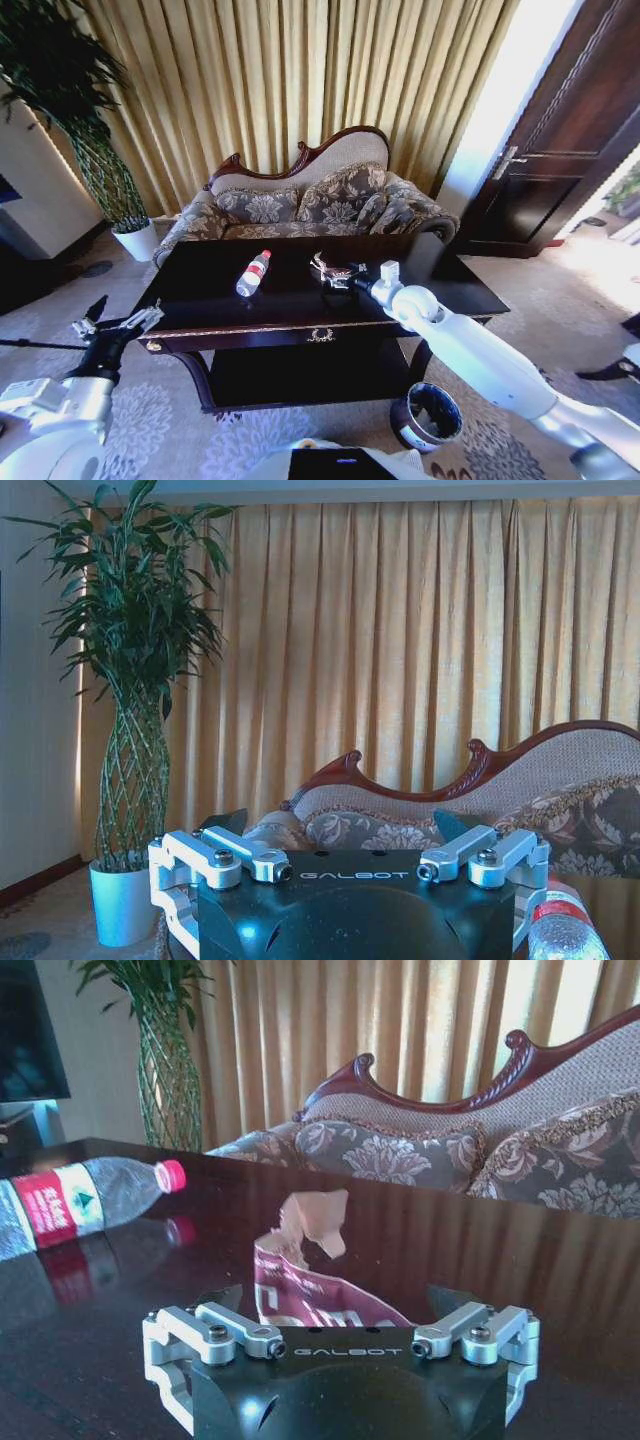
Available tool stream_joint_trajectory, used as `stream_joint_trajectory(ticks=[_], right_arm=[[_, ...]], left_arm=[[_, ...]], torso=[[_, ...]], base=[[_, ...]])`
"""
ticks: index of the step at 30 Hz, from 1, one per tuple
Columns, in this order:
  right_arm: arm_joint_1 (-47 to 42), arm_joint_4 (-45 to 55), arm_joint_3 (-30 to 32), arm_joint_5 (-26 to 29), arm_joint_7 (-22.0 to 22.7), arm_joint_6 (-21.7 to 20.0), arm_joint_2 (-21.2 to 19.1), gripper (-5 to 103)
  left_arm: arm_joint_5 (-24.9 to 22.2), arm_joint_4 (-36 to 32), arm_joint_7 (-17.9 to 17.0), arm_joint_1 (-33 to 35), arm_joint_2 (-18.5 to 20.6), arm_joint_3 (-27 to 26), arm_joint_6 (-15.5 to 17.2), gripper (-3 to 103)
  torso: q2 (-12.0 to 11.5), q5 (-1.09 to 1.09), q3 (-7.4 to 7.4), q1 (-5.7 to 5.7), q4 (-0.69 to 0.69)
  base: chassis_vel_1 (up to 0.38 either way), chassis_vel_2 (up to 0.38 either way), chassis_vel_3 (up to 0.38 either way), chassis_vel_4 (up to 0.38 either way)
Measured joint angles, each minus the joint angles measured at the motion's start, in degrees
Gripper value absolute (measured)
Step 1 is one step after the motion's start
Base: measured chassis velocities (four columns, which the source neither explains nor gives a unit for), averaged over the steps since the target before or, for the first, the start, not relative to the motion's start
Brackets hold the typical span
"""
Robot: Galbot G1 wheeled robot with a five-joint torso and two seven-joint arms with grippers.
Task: Move to the front of the table and place the trash on the table into the trash bin.
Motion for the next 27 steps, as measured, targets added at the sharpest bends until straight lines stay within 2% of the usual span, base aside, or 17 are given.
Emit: stream_joint_trajectory(ticks=[2, 3, 5, 9, 11, 14, 15, 18, 20, 22, 25, 26, 27], right_arm=[[0.13, -0.32, -0.12, -0.11, 0.01, 0.01, 0.07, 100], [0.49, -0.80, -0.32, -0.23, 0.05, 0.05, 0.16, 89], [0.69, -1.05, -0.43, -0.29, 0.06, 0.09, 0.22, 89], [1.19, -1.88, -0.66, -0.67, 0.12, 0.38, 0.45, 67], [1.18, -1.94, -0.67, -0.71, 0.13, 0.41, 0.46, 67], [0.84, -2.29, -0.68, -1.18, 0.14, 1.18, 0.49, 51], [0.84, -2.29, -0.68, -1.18, 0.14, 1.18, 0.49, 51], [0.42, -2.34, -0.55, -1.47, 0.14, 1.64, 0.50, 33], [0.37, -2.33, -0.52, -1.48, 0.13, 1.67, 0.49, 33], [0.04, -2.11, -0.25, -1.51, 0.14, 1.74, 0.41, 23], [-0.16, -1.92, -0.05, -1.52, 0.17, 1.75, 0.34, 18], [-0.40, -1.60, 0.24, -1.52, 0.27, 1.76, 0.23, 7], [-0.46, -1.50, 0.32, -1.52, 0.29, 1.76, 0.22, 7]], left_arm=[[-0.01, 0.00, 0.00, 0.00, 0.01, 0.00, -0.03, 100], [-0.04, 0.00, 0.00, -0.01, 0.05, -0.01, -0.06, 100], [-0.06, 0.00, 0.00, -0.02, 0.07, -0.01, -0.06, 100], [-0.10, 0.00, -0.01, -0.16, 0.15, 0.05, -0.09, 100], [-0.11, 0.00, -0.01, -0.18, 0.16, 0.08, -0.09, 100], [-0.11, 0.00, -0.02, -0.25, 0.25, 0.13, -0.10, 100], [-0.11, 0.00, -0.02, -0.25, 0.25, 0.13, -0.10, 100], [-0.11, 0.00, -0.03, -0.27, 0.27, 0.09, -0.20, 100], [-0.11, 0.00, -0.03, -0.28, 0.26, 0.09, -0.21, 100], [-0.08, 0.00, -0.04, -0.28, 0.18, 0.12, -0.30, 100], [-0.08, 0.00, -0.04, -0.27, 0.16, 0.13, -0.32, 100], [-0.08, 0.00, -0.04, -0.30, 0.19, 0.12, -0.34, 100], [-0.08, 0.00, -0.04, -0.32, 0.21, 0.12, -0.34, 100]], torso=[[0.00, 0.01, 0.00, 0.00, 0.00], [0.00, 0.00, 0.00, 0.00, 0.00], [0.00, 0.00, 0.00, 0.00, 0.00], [0.00, 0.00, 0.00, 0.00, 0.01], [0.00, 0.00, 0.00, 0.00, 0.01], [0.00, 0.01, 0.00, 0.00, 0.00], [0.00, 0.01, 0.00, 0.00, 0.00], [0.00, 0.00, 0.00, 0.00, 0.00], [0.00, 0.00, 0.00, 0.00, 0.01], [0.00, 0.00, 0.00, 0.00, 0.00], [0.00, 0.00, 0.00, 0.00, 0.00], [0.00, 0.00, 0.00, 0.00, 0.00], [0.00, 0.00, 0.00, 0.00, 0.00]], base=[[0.000, 0.000, 0.000, 0.000], [0.000, 0.000, 0.000, 0.000], [0.000, 0.000, 0.000, 0.000], [0.000, 0.000, 0.000, 0.000], [0.000, 0.000, 0.000, 0.000], [0.000, 0.000, 0.000, 0.000], [0.000, 0.000, 0.000, 0.000], [0.000, 0.000, 0.000, 0.000], [0.000, 0.000, 0.000, 0.000], [0.000, 0.000, 0.000, 0.000], [0.000, 0.000, 0.000, 0.000], [0.000, 0.000, 0.000, 0.000], [0.000, 0.000, 0.000, 0.000]])
